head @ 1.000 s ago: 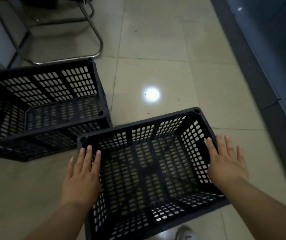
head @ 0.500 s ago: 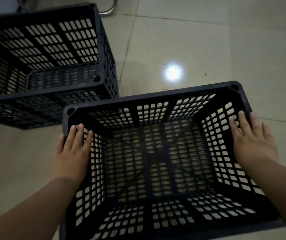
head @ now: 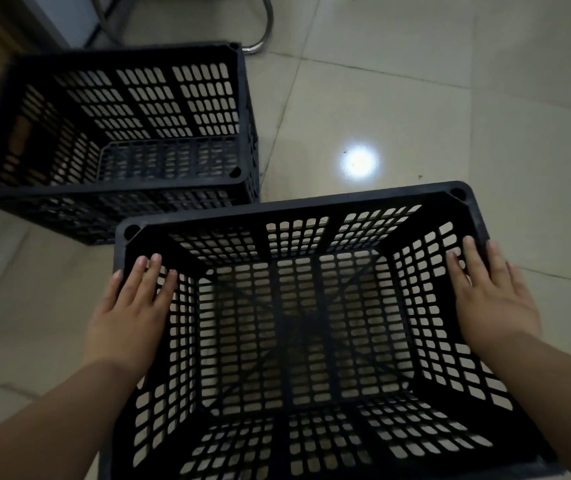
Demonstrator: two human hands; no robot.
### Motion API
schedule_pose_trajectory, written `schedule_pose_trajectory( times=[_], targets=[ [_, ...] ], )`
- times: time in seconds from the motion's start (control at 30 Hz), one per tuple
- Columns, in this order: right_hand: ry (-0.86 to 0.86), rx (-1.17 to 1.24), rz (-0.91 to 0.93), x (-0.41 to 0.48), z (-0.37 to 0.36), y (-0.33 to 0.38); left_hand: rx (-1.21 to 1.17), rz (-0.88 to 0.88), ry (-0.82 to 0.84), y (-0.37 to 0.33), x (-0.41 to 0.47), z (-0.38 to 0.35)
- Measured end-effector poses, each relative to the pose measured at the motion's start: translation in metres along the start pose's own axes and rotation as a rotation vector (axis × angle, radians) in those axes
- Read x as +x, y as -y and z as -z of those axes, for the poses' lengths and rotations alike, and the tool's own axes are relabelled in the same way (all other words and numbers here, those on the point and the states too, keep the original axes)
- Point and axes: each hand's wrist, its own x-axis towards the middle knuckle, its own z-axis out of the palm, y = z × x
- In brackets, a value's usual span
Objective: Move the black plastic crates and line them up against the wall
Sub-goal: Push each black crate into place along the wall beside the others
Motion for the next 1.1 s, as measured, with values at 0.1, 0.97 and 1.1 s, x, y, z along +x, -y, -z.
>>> schedule_pose_trajectory(
  times=[0.1,0.97,1.1],
  targets=[
    [-0.027,-0.016,0.076,-0.018,0.038,0.008,-0.042,0.104,-0.066,0.021,-0.037,0.035],
    [-0.320,-0.354,1.049,-0.423,0.218,0.404,-0.193,0.864,0.282,0.183,-0.709,0.013],
    [-0.532,-0.207,1.363,-0.530,0.176,0.504,-0.244,1.031,0.350,0.209,-0.852,-0.001]
  ],
)
